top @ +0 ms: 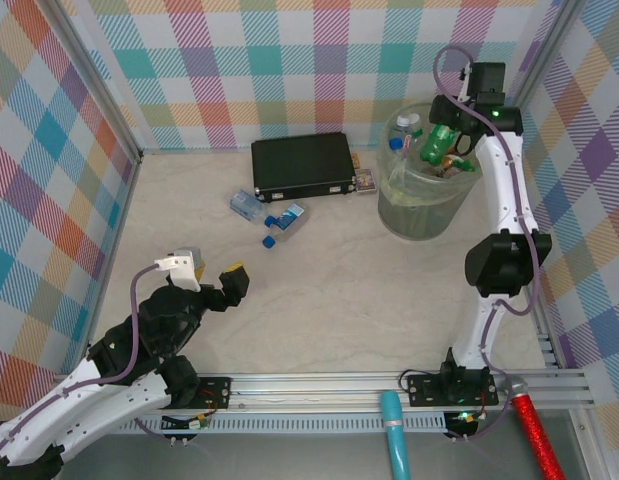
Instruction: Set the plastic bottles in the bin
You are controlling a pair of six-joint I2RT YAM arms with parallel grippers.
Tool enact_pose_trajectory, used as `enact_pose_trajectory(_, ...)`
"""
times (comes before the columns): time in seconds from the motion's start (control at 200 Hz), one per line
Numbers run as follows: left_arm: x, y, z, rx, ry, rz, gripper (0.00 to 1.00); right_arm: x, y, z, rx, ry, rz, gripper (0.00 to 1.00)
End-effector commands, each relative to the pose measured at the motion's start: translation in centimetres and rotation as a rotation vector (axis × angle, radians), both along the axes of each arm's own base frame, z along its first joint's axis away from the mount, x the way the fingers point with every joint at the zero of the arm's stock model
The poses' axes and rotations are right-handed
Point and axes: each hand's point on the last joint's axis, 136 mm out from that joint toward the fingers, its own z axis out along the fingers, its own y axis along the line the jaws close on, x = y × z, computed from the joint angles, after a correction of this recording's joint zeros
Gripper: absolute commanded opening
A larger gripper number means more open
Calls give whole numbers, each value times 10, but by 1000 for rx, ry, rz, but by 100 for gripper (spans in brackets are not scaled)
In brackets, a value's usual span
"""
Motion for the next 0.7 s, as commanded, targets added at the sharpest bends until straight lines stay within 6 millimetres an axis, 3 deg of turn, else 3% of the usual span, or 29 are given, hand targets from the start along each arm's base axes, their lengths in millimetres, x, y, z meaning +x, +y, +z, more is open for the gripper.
enact_pose_trajectory(0.0,4,2,1,-2,5,36,100,-31,-1,62,21,-117,-31,72)
enact_pose_trajectory(0.16,15,-3,-7,30,40,84,100,-53,10,71,60,-132,-1,72)
enact_pose_trajectory(0.32,34,-8,-19,88,96,165,99,-83,34,76,94,-175,63,74)
enact_pose_trajectory(0.39,45,-15,-27,114,132,179,100,-98,42,77,108,-199,79,82)
enact_pose_trajectory(0.455,58,-18,-36,118,179,202,100,-110,49,73,130,-208,96,83)
enact_pose_trajectory(0.495,67,-21,-43,113,215,208,99,-117,53,70,133,-212,102,100)
enact_pose_trajectory(0.7,114,-37,-73,79,337,206,100,-156,79,49,178,-211,168,99)
